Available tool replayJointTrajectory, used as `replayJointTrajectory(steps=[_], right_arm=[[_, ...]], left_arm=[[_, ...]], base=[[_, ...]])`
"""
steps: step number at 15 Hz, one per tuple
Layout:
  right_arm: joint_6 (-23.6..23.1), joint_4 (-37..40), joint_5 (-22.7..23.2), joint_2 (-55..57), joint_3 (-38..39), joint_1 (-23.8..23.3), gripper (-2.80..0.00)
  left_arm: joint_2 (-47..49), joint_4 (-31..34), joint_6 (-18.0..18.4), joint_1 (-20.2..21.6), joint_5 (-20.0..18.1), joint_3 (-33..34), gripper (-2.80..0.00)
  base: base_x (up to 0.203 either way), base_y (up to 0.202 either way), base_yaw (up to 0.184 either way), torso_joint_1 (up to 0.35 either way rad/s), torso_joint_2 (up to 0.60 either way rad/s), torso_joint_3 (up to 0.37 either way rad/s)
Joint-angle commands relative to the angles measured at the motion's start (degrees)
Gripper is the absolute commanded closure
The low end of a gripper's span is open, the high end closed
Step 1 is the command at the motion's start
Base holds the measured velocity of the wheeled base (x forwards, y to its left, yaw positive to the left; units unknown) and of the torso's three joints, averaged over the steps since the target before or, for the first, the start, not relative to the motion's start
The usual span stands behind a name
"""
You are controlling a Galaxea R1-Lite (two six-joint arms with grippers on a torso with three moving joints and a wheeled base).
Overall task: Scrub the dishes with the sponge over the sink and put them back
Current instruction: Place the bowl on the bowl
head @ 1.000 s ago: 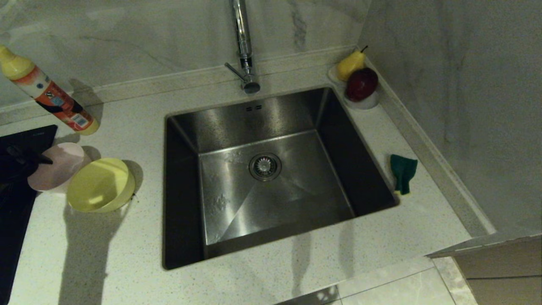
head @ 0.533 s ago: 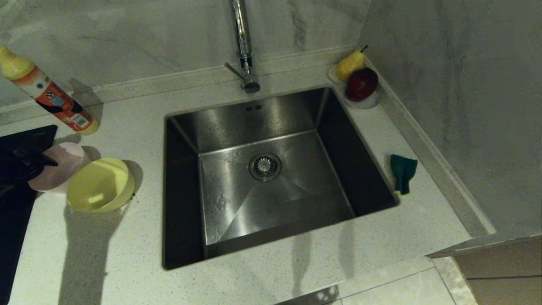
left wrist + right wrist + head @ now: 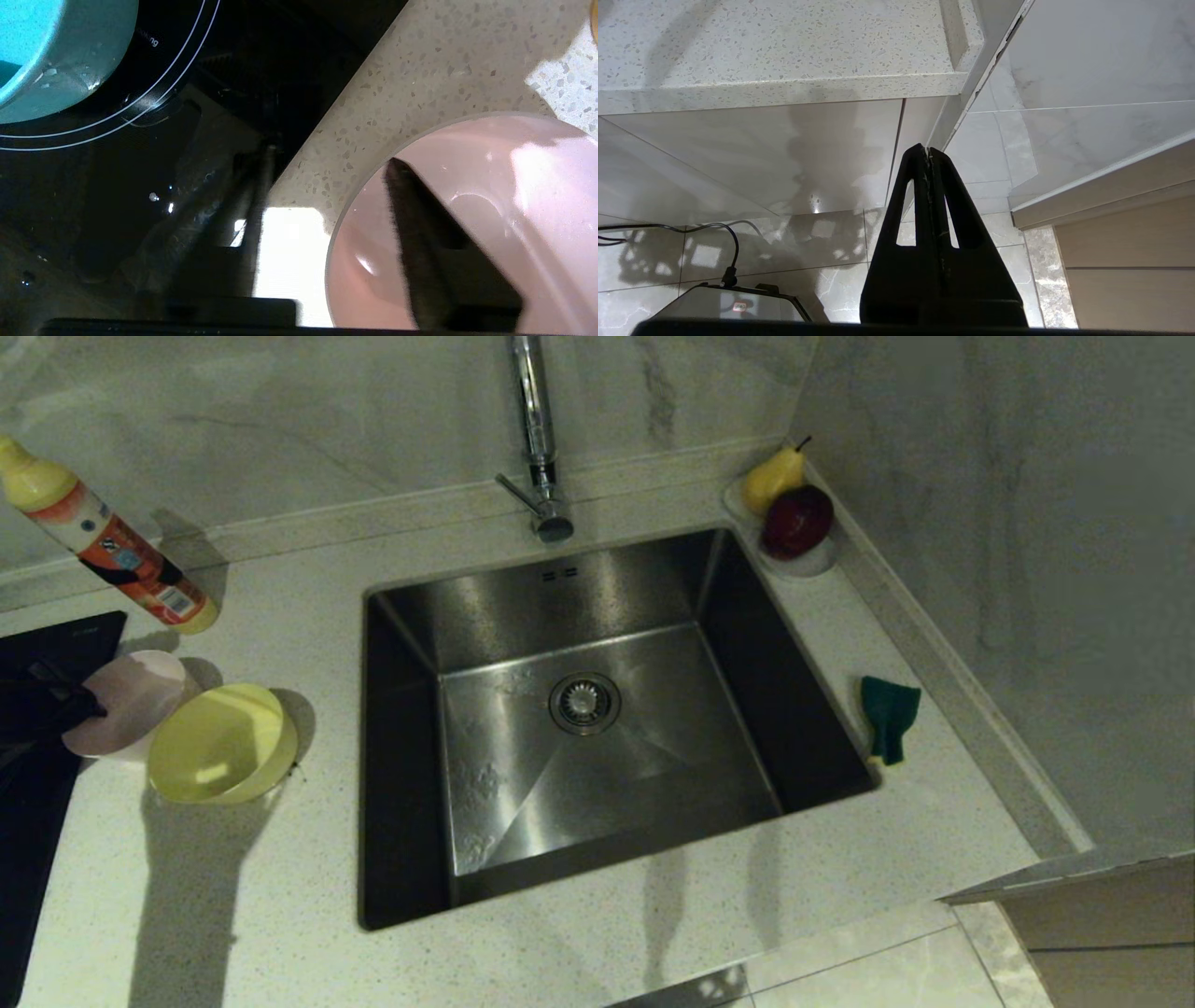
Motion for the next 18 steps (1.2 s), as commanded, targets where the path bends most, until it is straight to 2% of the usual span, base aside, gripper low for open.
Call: replayJointTrajectory(steps=[1,9,16,18], right_arm=[[-0.1,0.0,0.0,0.0,0.0,-0.1,0.00],[-0.1,0.0,0.0,0.0,0.0,0.0,0.00],[-0.1,0.0,0.0,0.0,0.0,-0.1,0.00],[-0.1,0.0,0.1,0.0,0.0,0.0,0.00]], left_arm=[[0.0,0.0,-0.2,0.0,-0.1,0.0,0.00],[-1.4,0.4,-0.7,0.1,0.0,-2.3,0.00],[-12.0,1.5,0.4,0.5,-0.1,-3.5,0.00],[-14.9,4.7,0.8,0.4,-0.8,-3.5,0.00]], base=[[0.000,0.000,0.000,0.000,0.00,0.000],[0.000,0.000,0.000,0.000,0.00,0.000],[0.000,0.000,0.000,0.000,0.00,0.000],[0.000,0.000,0.000,0.000,0.00,0.000]])
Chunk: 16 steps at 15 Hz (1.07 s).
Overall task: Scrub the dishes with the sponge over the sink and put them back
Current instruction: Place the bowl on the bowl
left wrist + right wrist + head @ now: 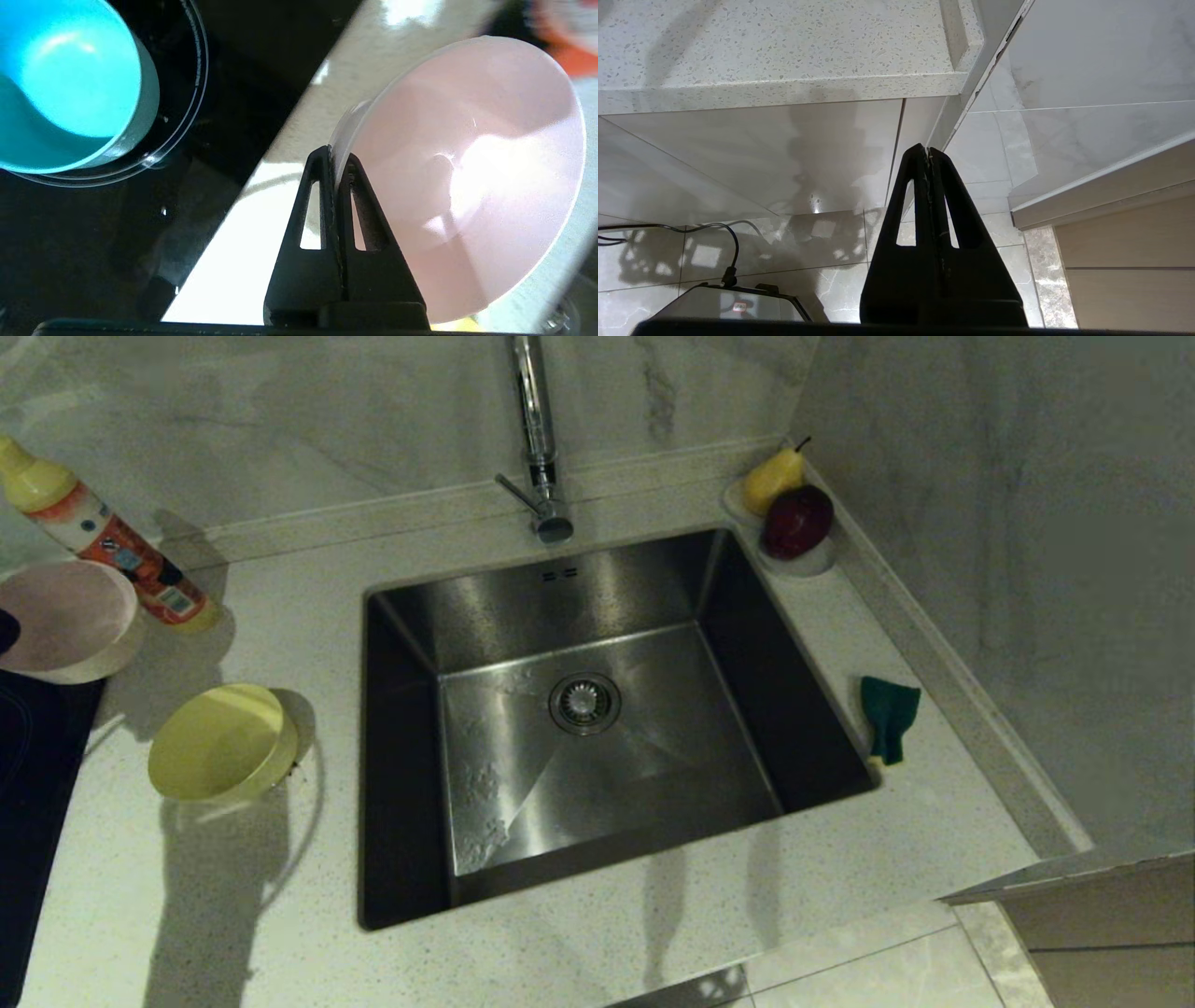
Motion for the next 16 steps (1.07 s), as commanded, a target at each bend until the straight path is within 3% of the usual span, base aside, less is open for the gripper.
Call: replayJointTrajectory(steps=[1,4,8,16], right_arm=[[0.0,0.0,0.0,0.0,0.0,0.0,0.00],[0.0,0.0,0.1,0.0,0.0,0.0,0.00],[0.0,0.0,0.0,0.0,0.0,0.0,0.00],[0.0,0.0,0.0,0.0,0.0,0.0,0.00]], left_arm=[[-4.8,3.6,-0.1,-0.2,-2.1,0.2,0.00],[-6.0,6.8,-0.1,-1.3,-5.8,3.4,0.00],[-6.9,6.2,1.2,-4.8,-6.2,11.3,0.00],[-7.1,6.0,1.1,-8.9,-6.3,14.3,0.00]], base=[[0.000,0.000,0.000,0.000,0.00,0.000],[0.000,0.000,0.000,0.000,0.00,0.000],[0.000,0.000,0.000,0.000,0.00,0.000],[0.000,0.000,0.000,0.000,0.00,0.000]])
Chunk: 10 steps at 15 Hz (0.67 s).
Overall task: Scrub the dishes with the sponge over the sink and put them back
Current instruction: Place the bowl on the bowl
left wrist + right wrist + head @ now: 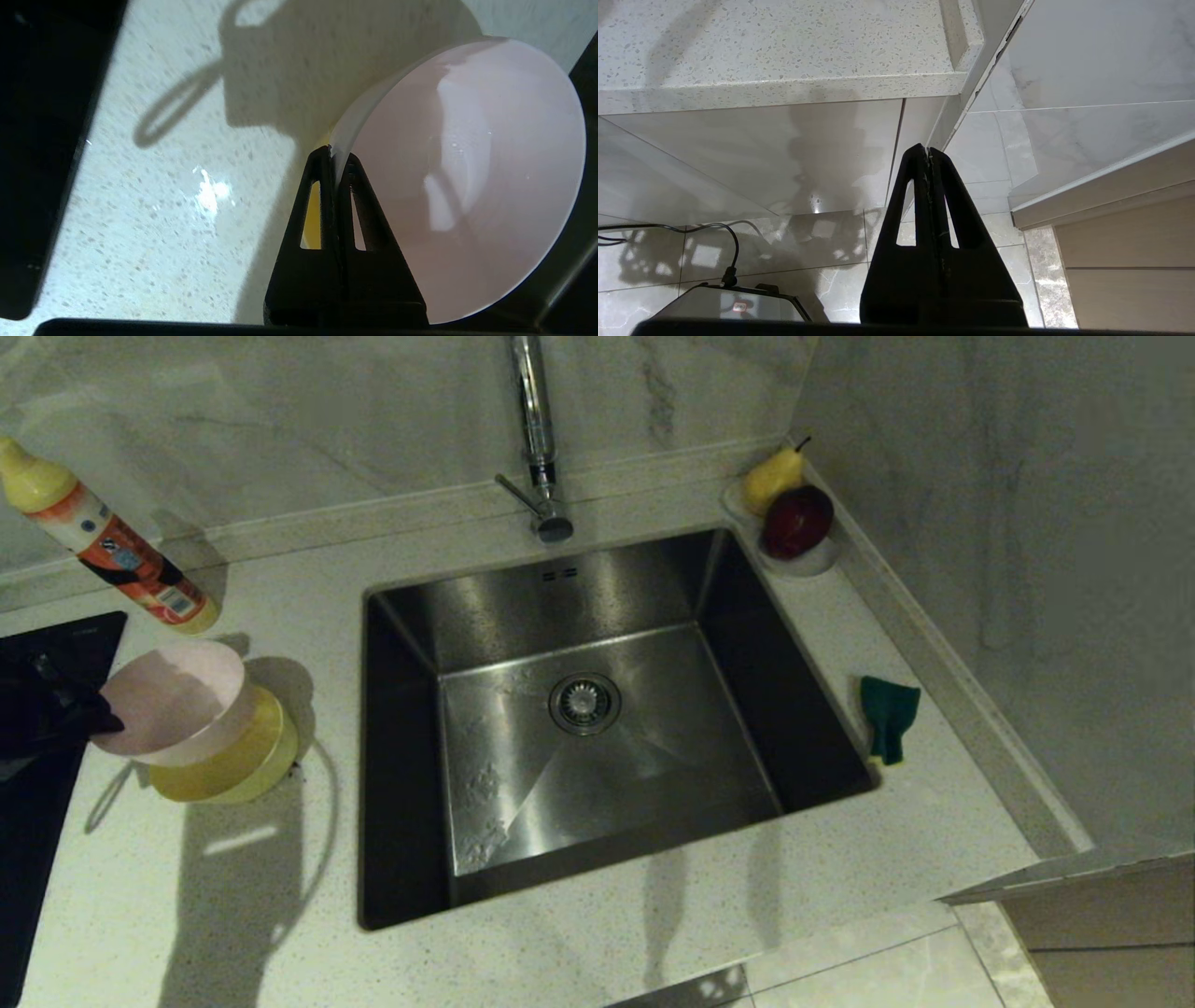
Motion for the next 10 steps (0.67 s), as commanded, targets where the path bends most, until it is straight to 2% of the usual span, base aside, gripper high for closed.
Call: replayJointTrajectory(steps=[1,3,6,10], right_arm=[[0.0,0.0,0.1,0.0,0.0,0.0,0.00],[0.0,0.0,0.1,0.0,0.0,0.0,0.00],[0.0,0.0,0.1,0.0,0.0,0.0,0.00],[0.0,0.0,0.0,0.0,0.0,0.0,0.00]], left_arm=[[0.0,0.0,-0.2,-0.6,0.0,1.1,0.00],[0.1,-0.9,-0.2,-0.8,0.0,2.8,0.00],[0.7,-9.3,-0.7,-1.8,0.2,7.5,0.00],[0.6,-10.1,-0.9,-2.0,0.5,7.6,0.00]], base=[[0.000,0.000,0.000,0.000,0.00,0.000],[0.000,0.000,0.000,0.000,0.00,0.000],[0.000,0.000,0.000,0.000,0.00,0.000],[0.000,0.000,0.000,0.000,0.00,0.000]])
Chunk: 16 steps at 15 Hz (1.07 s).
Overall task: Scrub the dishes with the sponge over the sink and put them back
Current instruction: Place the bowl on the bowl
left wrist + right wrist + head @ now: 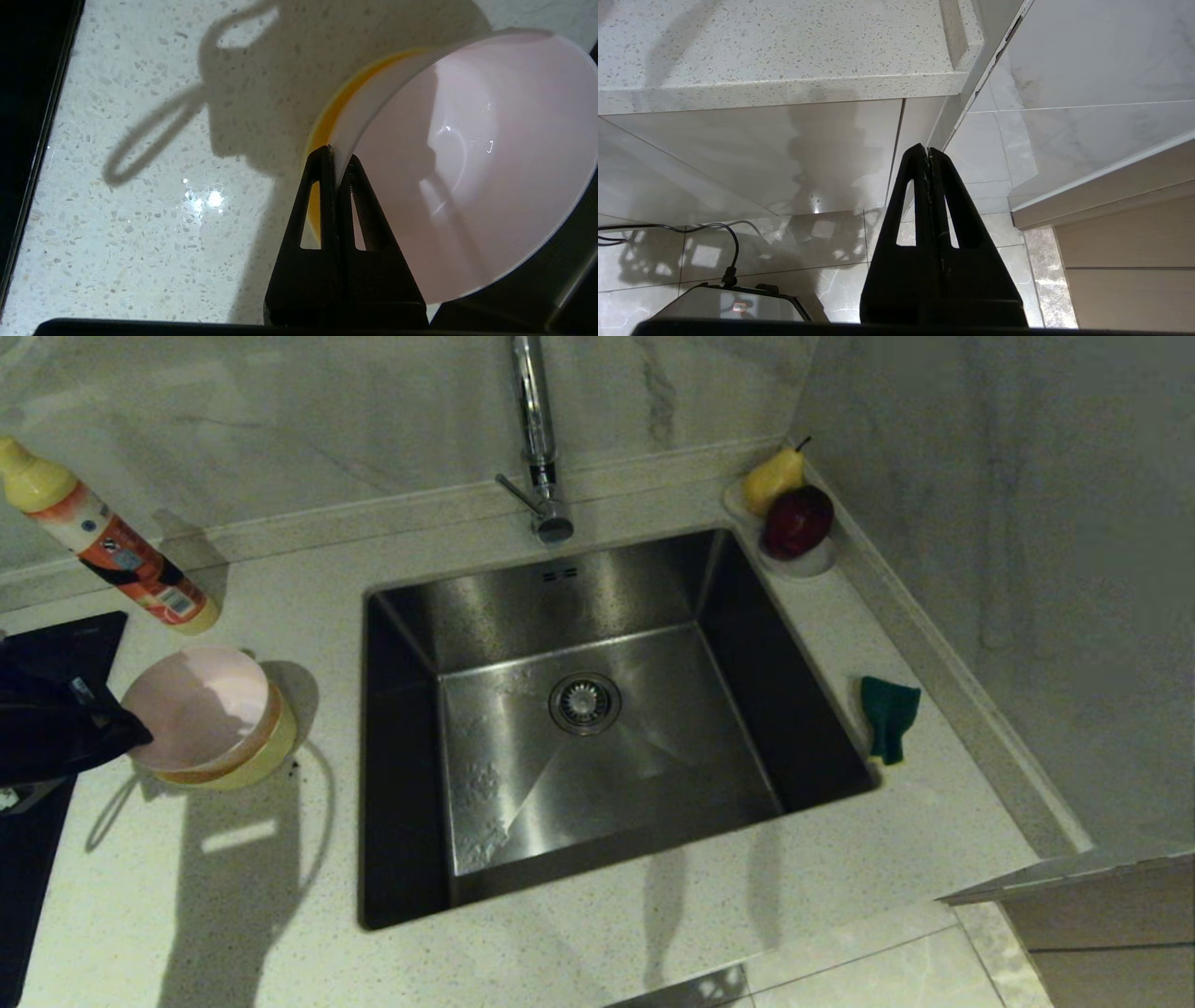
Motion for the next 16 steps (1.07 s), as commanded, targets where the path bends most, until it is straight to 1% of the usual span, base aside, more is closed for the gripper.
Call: replayJointTrajectory(steps=[1,5,8,16], right_arm=[[0.0,0.0,0.0,0.0,0.0,0.0,0.00],[0.0,0.0,0.0,0.0,0.0,0.0,0.00],[0.0,0.0,0.0,0.0,0.0,0.0,0.00],[0.0,0.0,0.0,0.0,0.0,0.0,0.00]], left_arm=[[0.0,0.0,-0.2,0.1,0.0,-0.1,0.00],[-1.4,1.9,-0.2,0.1,-0.1,0.3,0.00],[-2.3,4.7,-0.1,0.1,-0.4,0.8,0.00],[0.0,5.0,0.2,0.1,0.2,1.4,0.00]], base=[[0.000,0.000,0.000,0.000,0.00,0.000],[0.000,0.000,0.000,0.000,0.00,0.000],[0.000,0.000,0.000,0.000,0.00,0.000],[0.000,0.000,0.000,0.000,0.00,0.000]])
